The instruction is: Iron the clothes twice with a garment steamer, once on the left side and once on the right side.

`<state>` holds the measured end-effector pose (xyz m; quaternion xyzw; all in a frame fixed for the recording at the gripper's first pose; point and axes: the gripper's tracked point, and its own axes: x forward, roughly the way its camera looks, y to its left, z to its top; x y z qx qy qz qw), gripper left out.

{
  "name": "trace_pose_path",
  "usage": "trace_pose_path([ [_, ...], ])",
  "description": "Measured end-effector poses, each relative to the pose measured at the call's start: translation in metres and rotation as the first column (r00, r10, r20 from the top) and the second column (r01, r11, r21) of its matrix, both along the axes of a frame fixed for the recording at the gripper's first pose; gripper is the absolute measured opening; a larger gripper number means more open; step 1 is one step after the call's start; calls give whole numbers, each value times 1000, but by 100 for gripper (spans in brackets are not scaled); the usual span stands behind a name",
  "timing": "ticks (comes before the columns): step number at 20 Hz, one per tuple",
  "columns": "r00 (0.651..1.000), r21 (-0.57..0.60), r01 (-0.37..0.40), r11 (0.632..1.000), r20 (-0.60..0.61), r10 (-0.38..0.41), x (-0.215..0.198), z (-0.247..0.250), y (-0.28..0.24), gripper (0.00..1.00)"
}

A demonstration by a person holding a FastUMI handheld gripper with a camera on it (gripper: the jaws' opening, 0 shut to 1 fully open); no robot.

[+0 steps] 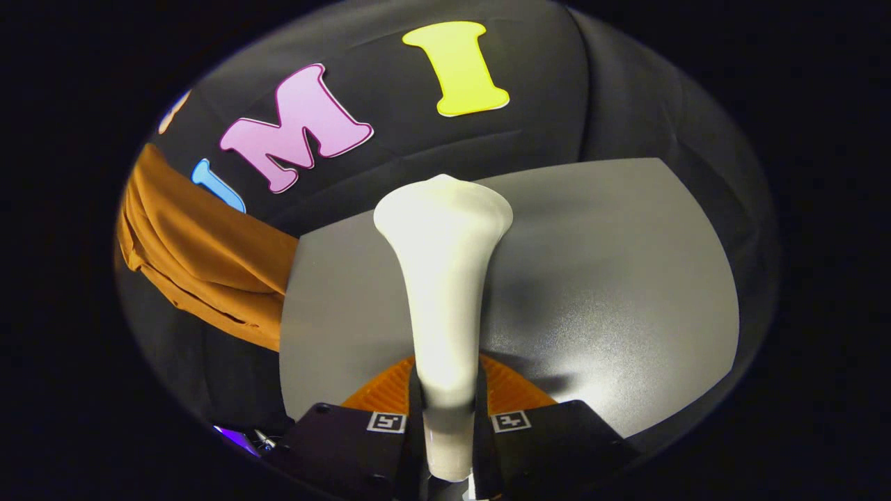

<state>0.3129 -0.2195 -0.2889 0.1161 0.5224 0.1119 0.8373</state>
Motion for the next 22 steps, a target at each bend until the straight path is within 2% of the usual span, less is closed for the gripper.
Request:
trace_pose_path([
  [2,999,3,14,1000,42,-14,-2,15,-3,29],
  [6,987,-24,22,999,158,-18,-19,53,-11,29],
  [11,944,-2,62,998,325,-58,-57,104,-6,29],
  [16,861,61,119,991,491,-133,-102,166,20,29],
  [22,765,23,153,988,630,-133,-149,208,87,29],
])
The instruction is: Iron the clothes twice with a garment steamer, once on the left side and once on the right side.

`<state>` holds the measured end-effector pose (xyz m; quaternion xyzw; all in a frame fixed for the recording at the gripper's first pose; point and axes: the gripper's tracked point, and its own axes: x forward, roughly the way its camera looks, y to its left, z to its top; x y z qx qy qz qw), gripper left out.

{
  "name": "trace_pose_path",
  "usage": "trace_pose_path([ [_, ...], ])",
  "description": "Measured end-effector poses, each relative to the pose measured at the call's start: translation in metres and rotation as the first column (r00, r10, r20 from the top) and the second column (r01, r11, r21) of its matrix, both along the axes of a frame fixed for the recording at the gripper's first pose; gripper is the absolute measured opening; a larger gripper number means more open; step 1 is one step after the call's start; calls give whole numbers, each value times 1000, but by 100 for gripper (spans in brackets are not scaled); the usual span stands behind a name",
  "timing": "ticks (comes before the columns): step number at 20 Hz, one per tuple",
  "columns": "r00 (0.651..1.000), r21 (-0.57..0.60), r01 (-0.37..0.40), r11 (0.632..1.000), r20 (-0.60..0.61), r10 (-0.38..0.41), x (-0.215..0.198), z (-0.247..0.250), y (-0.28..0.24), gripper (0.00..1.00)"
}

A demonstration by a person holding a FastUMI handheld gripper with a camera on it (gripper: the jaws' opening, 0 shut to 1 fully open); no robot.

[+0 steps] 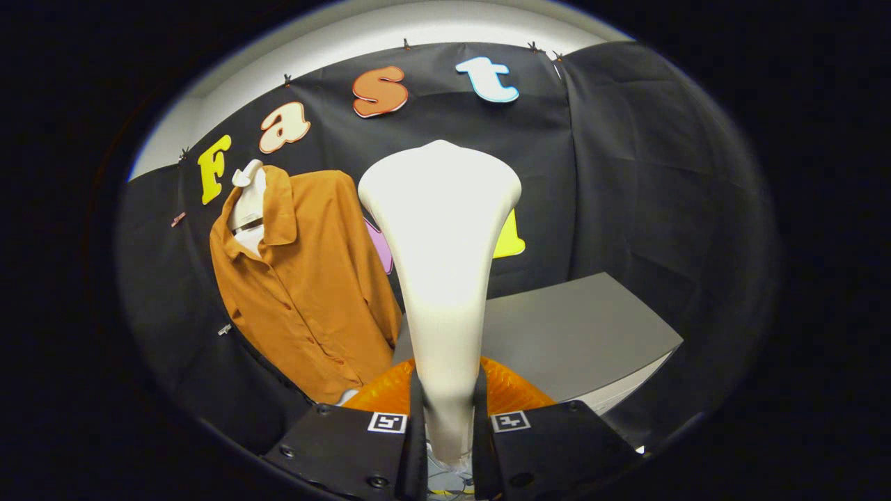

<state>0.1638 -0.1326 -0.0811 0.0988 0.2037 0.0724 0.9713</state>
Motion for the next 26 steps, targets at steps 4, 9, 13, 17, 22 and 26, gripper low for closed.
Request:
trace_pose_path([
  [4,998,-60,-24,998,54,27,-15,9,63,29],
  [9,995,-73,-89,993,48,93,-12,-1,141,29],
  [13,995,-65,-99,993,22,101,4,-21,181,29],
  [17,995,-82,-94,992,6,95,28,-46,203,29],
  [22,997,-107,-80,991,9,82,59,-62,214,29],
  [26,997,-103,-72,992,7,73,78,-70,220,29],
])
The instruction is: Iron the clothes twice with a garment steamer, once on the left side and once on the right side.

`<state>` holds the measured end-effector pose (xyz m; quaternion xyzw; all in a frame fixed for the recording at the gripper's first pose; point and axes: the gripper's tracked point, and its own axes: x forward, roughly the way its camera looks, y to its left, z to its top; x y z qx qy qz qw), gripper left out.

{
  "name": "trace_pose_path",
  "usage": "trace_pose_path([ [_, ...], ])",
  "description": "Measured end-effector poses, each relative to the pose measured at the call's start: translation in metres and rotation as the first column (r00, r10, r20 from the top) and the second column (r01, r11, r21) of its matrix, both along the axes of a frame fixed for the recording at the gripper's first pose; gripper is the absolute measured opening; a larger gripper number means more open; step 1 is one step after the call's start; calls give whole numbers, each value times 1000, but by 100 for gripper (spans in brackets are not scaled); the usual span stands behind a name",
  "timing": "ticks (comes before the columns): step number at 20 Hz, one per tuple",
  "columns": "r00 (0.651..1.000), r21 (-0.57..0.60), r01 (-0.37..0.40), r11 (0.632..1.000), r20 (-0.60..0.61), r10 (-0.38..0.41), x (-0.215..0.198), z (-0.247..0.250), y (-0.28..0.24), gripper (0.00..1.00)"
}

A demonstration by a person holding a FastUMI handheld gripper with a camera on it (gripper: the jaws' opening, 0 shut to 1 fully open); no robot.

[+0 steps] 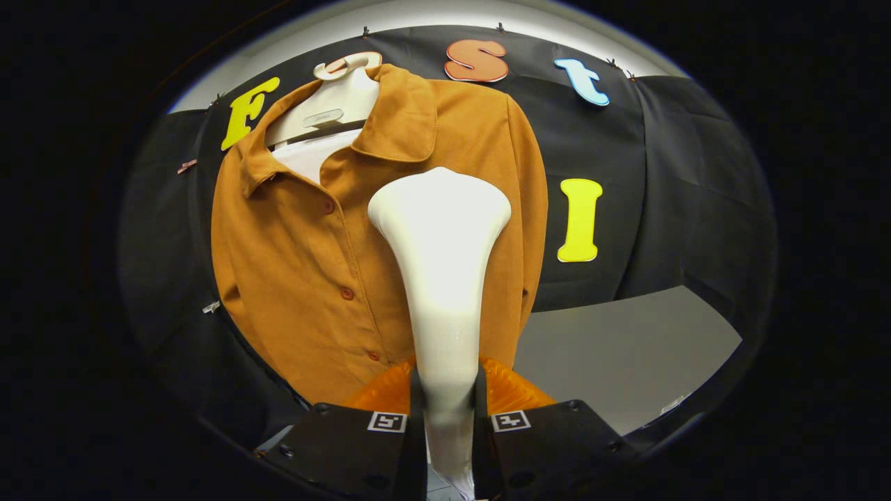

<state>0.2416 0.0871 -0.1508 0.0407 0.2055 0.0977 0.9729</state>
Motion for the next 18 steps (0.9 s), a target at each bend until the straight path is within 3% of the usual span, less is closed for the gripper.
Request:
trace_pose_path([
  [7,1000,-7,10,1000,-2,-10,5,-25,3,29],
  [18,997,-23,10,1000,-74,-12,-12,-118,8,29],
])
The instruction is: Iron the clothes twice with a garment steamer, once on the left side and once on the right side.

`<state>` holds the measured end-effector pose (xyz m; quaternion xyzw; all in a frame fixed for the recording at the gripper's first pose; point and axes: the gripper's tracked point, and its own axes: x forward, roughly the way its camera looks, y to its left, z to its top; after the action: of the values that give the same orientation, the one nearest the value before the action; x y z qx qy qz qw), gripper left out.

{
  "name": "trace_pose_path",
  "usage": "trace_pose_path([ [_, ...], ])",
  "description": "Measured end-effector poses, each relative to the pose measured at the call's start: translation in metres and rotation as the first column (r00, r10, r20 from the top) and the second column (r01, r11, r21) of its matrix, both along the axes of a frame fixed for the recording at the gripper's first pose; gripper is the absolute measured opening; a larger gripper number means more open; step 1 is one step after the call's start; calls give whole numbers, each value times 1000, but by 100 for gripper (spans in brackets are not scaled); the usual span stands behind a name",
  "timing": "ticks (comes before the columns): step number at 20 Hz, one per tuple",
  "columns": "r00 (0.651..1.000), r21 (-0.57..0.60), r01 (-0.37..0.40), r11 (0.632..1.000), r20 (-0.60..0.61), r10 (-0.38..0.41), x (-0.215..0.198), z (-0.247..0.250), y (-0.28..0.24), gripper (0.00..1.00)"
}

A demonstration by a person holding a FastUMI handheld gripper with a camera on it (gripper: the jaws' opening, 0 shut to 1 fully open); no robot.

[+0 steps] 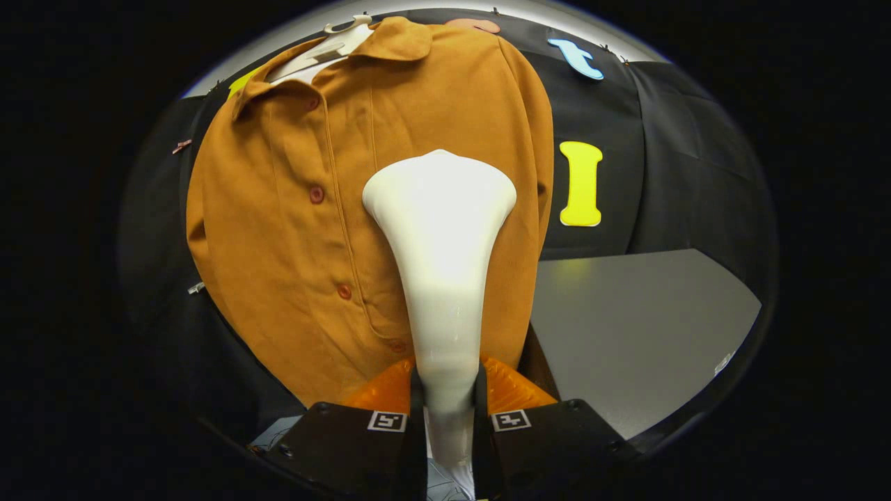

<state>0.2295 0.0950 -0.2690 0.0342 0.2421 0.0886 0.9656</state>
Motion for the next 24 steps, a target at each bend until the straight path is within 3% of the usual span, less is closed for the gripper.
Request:
trace_pose_path([
  [15,991,-1,-29,1000,-128,29,-49,-143,4,29],
  [24,952,-63,-65,996,-303,43,-86,-229,0,29],
])
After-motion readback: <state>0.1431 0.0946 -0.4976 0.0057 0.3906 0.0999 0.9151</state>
